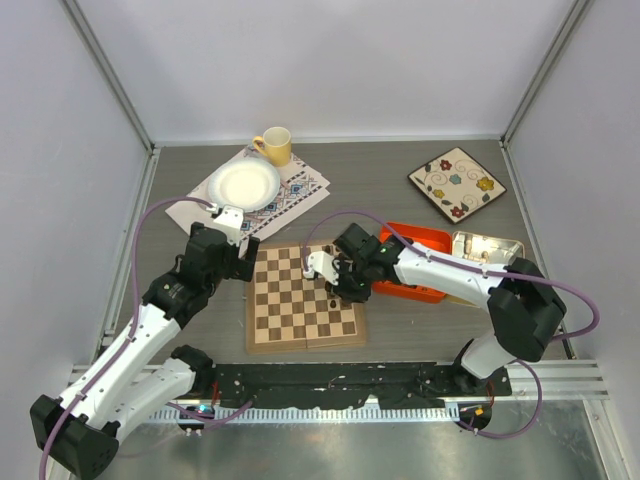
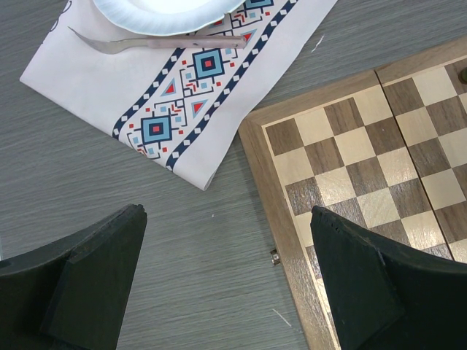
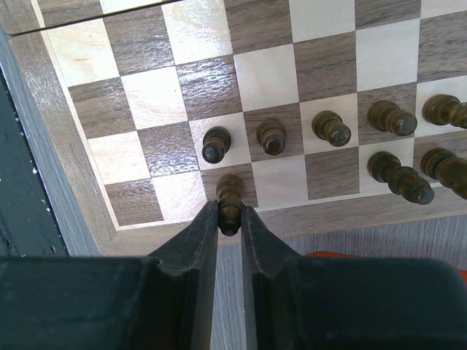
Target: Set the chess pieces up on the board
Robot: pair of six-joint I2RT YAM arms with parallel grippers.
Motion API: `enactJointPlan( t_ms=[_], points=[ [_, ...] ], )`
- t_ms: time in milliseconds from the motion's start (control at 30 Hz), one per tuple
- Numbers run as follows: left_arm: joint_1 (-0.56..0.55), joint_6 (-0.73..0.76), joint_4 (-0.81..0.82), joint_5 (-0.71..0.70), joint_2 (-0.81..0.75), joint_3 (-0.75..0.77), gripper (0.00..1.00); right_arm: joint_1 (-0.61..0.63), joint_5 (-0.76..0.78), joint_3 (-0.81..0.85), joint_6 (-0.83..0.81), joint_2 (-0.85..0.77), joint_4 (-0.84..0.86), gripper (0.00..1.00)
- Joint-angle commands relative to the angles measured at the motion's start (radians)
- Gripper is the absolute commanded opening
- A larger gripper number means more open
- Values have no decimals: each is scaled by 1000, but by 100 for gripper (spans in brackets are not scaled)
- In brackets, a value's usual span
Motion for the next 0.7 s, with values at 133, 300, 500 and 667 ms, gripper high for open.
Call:
enactJointPlan(
  t_ms=[133, 300, 500, 667],
  points=[
    [4, 8, 54, -11, -15, -3, 99, 8, 8, 50, 16, 8, 9, 34],
    [3, 8, 52, -11, -15, -3, 100, 8, -3, 60, 21, 6, -1, 38],
    [4, 8, 52, -12, -20, -3, 100, 4, -19, 94, 18, -9, -37, 39],
    [4, 4, 54, -11, -20, -3, 99, -28, -50, 120, -4, -26, -78, 41]
  ],
)
